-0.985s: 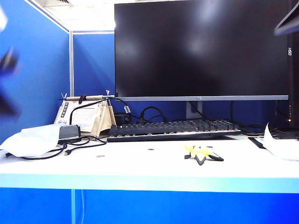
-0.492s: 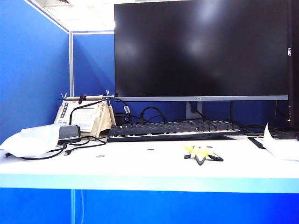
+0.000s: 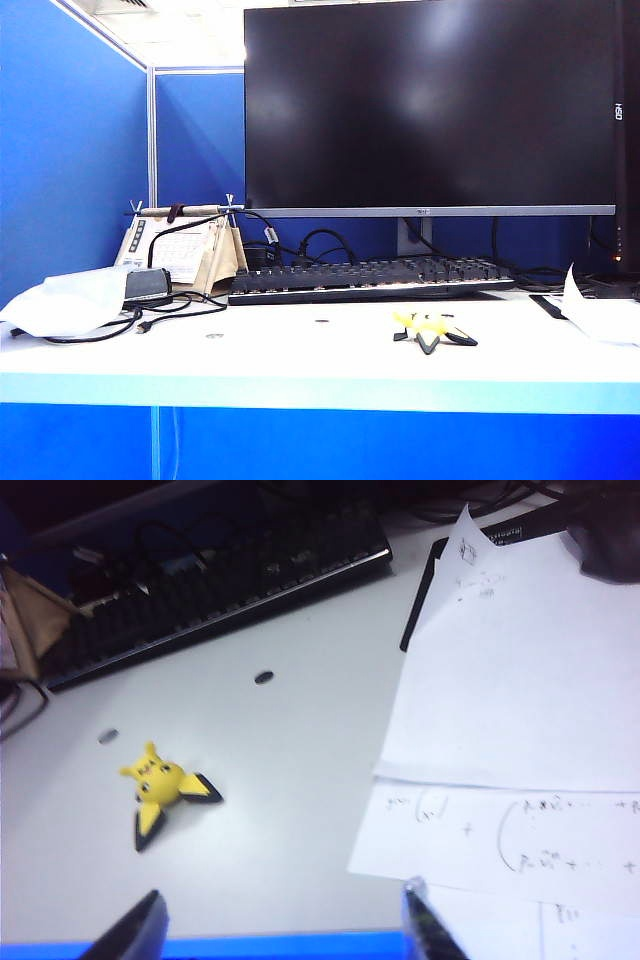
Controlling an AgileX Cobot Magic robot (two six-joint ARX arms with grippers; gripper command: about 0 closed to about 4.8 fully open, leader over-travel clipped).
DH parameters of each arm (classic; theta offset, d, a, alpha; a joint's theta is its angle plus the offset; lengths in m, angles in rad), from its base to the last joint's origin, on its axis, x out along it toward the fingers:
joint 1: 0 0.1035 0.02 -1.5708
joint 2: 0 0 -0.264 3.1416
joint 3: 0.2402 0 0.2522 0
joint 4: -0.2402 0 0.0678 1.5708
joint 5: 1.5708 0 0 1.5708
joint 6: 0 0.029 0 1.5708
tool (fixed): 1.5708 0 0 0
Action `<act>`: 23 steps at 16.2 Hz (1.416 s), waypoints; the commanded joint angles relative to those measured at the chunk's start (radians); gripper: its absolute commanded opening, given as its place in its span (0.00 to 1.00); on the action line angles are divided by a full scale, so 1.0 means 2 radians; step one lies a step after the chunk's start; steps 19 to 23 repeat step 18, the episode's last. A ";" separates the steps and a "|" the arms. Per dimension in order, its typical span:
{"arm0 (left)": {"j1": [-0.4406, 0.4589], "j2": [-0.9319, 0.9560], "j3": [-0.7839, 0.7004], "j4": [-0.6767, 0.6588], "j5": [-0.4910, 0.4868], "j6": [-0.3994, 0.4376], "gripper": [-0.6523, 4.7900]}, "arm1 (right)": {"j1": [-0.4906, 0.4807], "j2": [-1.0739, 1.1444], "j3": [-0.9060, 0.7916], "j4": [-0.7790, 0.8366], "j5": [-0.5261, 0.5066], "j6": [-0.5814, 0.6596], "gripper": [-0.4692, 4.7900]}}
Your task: Pick up the doll and place it on the similarly colored coin.
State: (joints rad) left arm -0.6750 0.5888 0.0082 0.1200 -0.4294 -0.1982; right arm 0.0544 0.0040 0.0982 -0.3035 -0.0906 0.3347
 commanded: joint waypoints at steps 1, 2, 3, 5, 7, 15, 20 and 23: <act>0.006 -0.001 0.001 0.006 -0.002 0.002 0.16 | 0.000 -0.001 -0.019 0.028 0.004 -0.027 0.67; 0.011 -0.001 0.001 0.005 -0.029 0.014 0.16 | 0.000 -0.001 -0.035 0.028 0.006 -0.034 0.67; 0.012 -0.001 0.001 0.006 -0.057 0.010 0.16 | 0.000 0.000 -0.036 0.035 0.007 -0.048 0.64; 0.012 0.000 0.001 0.004 -0.101 -0.010 0.17 | 0.000 -0.001 -0.038 0.038 0.009 -0.048 0.59; 0.012 0.000 0.001 0.004 -0.114 -0.015 0.17 | 0.000 -0.001 -0.038 0.038 0.009 -0.048 0.59; 0.012 0.000 0.001 0.004 -0.114 -0.015 0.17 | -0.001 -0.001 -0.038 0.039 0.011 -0.031 0.59; 0.012 0.000 0.001 0.004 -0.114 -0.015 0.17 | -0.001 -0.001 -0.038 0.039 0.011 -0.031 0.59; 0.012 0.000 0.001 0.004 -0.114 -0.015 0.17 | -0.001 -0.001 -0.038 0.039 0.011 -0.031 0.59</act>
